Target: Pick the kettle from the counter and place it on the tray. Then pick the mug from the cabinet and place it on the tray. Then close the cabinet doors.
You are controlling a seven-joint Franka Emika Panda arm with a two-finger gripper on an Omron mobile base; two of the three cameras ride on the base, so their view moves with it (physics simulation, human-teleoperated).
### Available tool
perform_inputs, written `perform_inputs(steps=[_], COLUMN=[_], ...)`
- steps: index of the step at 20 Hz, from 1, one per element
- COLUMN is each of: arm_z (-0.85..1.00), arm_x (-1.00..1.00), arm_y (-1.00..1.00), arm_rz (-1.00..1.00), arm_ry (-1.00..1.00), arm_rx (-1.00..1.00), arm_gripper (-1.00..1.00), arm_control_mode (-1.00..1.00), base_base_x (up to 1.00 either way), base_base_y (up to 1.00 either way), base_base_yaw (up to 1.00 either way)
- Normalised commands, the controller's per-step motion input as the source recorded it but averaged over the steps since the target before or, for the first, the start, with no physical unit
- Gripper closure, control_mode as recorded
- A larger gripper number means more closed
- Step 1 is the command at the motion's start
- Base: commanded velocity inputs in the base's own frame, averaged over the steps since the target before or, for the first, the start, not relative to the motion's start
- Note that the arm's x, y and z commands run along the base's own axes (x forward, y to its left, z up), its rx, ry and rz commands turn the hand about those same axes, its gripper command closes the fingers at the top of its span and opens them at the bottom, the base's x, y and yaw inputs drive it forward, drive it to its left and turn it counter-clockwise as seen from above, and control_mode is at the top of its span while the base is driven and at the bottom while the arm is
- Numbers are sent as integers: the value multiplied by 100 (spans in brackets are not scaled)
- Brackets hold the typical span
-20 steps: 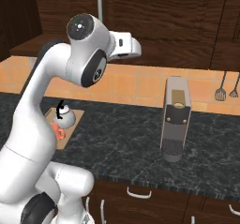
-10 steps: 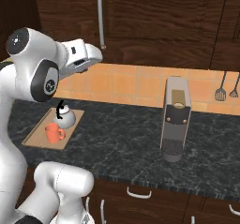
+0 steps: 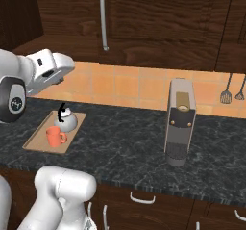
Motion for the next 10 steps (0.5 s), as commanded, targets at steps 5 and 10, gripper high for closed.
perform_inputs(steps=[5, 10], arm_z=[-56, -66], arm_x=[-28, -20], arm_y=[63, 26], arm_rz=[12, 10], arm_ry=[-2, -30], arm_rx=[-16, -4], arm_gripper=[100, 100], arm_control_mode=[-100, -100], base_base_x=[0, 0], base_base_y=[0, 0], base_base_yaw=[0, 0])
